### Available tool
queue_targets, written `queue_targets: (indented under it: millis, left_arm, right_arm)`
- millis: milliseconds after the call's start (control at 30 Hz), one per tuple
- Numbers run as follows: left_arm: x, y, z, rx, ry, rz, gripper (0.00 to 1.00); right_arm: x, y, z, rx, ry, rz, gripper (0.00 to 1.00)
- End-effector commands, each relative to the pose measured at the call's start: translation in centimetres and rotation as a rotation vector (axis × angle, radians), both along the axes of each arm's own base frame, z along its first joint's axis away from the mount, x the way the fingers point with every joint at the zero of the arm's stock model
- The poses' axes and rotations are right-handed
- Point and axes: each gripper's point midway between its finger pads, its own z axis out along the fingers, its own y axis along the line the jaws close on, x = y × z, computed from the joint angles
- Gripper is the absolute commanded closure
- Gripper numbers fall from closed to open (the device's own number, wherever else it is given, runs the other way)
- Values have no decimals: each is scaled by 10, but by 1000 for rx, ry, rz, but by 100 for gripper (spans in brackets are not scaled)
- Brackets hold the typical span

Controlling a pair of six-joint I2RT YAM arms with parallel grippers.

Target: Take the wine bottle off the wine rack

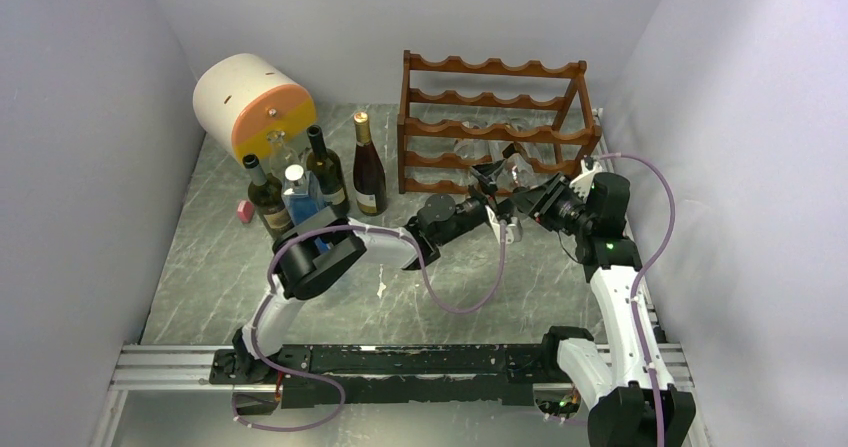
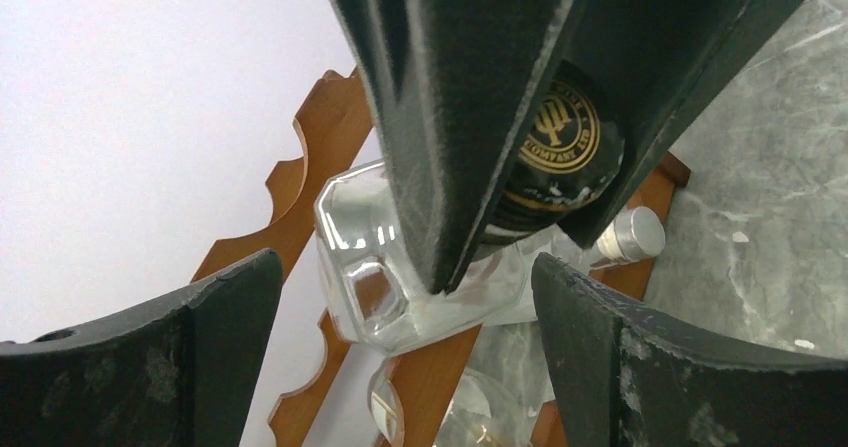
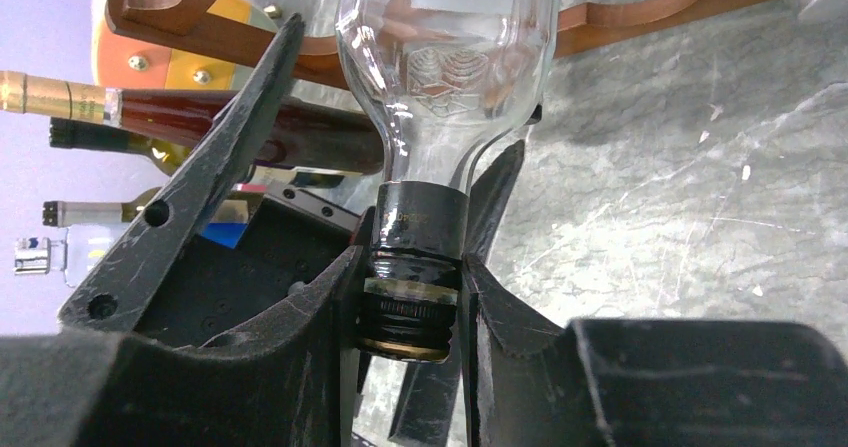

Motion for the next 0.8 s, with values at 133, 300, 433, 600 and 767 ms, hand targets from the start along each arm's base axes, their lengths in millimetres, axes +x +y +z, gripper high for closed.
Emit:
queue_targets:
  millis: [133, 300, 433, 600, 767]
  left_arm:
    - [7, -12, 7, -81, 24, 6, 2]
    - [18, -13, 2, -78, 25, 32, 2]
    - [36, -10, 7, -103, 9, 85, 2]
    - [53, -10, 10, -114, -31, 147, 1]
    - [57, -5, 23, -137, -43, 156, 9]
  right_arm:
    - [-4, 21, 55, 61, -158, 127, 100]
    - [-4, 24, 58, 86, -154, 136, 100]
    - [-7, 25, 62, 97, -160, 139, 100]
    - [-9, 27, 66, 109, -160, 146, 100]
    - [-11, 28, 67, 117, -159, 148, 100]
